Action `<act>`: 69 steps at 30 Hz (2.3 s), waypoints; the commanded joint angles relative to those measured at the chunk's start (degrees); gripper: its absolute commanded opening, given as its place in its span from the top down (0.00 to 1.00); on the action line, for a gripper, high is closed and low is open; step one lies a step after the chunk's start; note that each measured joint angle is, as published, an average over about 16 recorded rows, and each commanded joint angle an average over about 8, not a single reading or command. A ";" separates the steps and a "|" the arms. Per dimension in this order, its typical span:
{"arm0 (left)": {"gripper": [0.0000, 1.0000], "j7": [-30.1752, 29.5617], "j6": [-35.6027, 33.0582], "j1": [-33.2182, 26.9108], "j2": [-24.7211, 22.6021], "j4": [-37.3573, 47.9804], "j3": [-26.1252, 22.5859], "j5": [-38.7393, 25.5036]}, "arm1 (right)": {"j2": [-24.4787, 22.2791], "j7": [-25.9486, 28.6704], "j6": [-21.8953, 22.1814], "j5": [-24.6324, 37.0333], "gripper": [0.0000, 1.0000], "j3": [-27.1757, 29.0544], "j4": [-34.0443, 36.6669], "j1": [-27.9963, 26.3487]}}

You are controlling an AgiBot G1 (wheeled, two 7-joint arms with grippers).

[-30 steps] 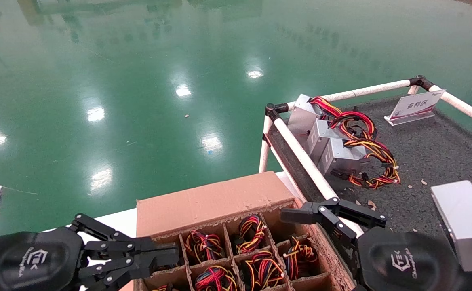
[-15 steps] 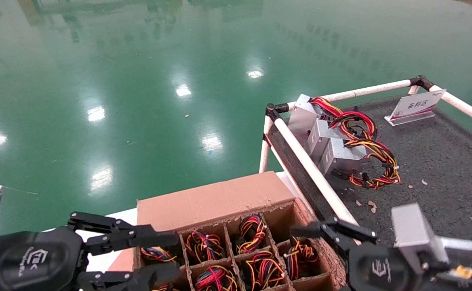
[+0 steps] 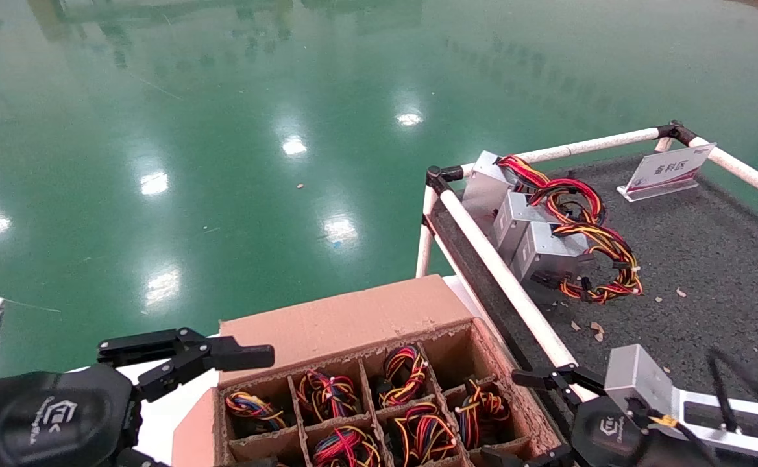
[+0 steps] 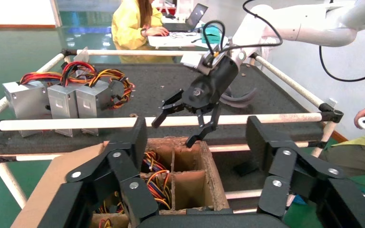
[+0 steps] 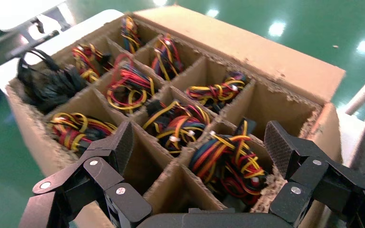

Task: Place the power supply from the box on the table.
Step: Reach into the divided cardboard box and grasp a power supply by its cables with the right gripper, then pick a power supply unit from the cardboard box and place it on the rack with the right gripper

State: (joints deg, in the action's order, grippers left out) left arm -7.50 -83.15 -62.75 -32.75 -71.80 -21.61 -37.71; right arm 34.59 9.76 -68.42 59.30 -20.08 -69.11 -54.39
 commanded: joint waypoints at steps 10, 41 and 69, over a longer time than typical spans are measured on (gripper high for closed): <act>0.00 0.00 0.00 0.00 0.00 0.00 0.00 0.00 | 4.76 1.20 5.28 5.09 0.78 -2.23 3.28 -2.57; 0.00 0.00 0.00 0.00 0.00 0.00 -0.01 0.01 | 7.69 2.85 5.12 7.89 1.00 -4.73 8.35 -4.72; 0.00 0.01 0.01 0.00 0.01 0.00 -0.02 0.01 | 4.88 11.29 2.43 -5.82 1.00 1.17 6.18 -1.53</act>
State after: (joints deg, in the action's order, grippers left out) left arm -7.49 -83.15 -62.75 -32.75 -71.80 -21.63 -37.70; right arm 39.29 21.03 -65.47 54.11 -19.02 -63.20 -56.06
